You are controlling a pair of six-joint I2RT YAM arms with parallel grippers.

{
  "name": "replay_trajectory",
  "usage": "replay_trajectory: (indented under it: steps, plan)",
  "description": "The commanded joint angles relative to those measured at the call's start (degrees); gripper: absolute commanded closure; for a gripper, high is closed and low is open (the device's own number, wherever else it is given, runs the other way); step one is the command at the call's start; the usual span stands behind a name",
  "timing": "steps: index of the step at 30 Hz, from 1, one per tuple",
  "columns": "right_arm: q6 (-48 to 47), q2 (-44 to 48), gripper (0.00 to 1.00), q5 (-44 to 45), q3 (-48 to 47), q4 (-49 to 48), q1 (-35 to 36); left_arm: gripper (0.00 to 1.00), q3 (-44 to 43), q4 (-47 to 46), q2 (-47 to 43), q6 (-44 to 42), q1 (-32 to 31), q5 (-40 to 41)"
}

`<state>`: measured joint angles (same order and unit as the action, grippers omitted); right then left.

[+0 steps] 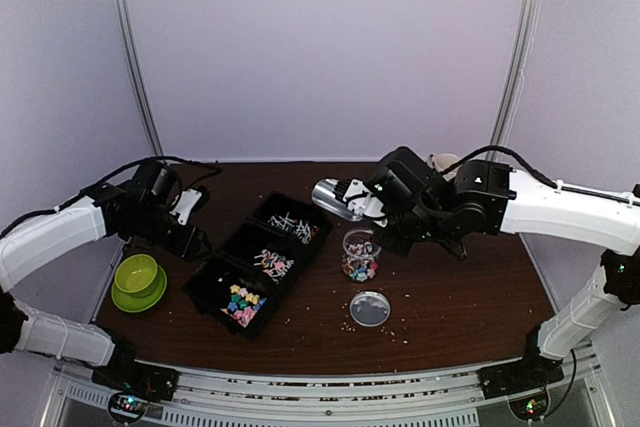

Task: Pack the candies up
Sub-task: Place the plate at the center of the board, then pass from the right arm to the left

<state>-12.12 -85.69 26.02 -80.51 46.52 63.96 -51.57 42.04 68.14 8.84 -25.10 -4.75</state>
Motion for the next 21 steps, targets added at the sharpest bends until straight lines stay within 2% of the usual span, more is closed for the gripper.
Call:
replay_trajectory:
  steps: [1, 6, 12, 21]
  plan:
    - [-4.2, 3.4, 1.0, -1.3, 4.0, -11.0, 1.6, 0.42, -3.7, -3.7, -7.8, 1.2, 0.0, -5.6]
    - [-8.0, 4.3, 1.0, -1.6, 8.9, -20.1, 5.6, 0.4, -7.3, -6.4, -10.8, 3.6, -4.5, -11.0]
    - [-10.1, 6.9, 1.0, -4.5, 15.7, -32.3, 8.7, 0.39, -10.4, -10.8, -8.5, 7.3, -10.8, -15.4]
    - [-11.4, 10.2, 1.0, -7.7, 20.6, -39.3, 10.2, 0.38, -12.9, -15.2, -3.0, 10.0, -16.3, -19.7]
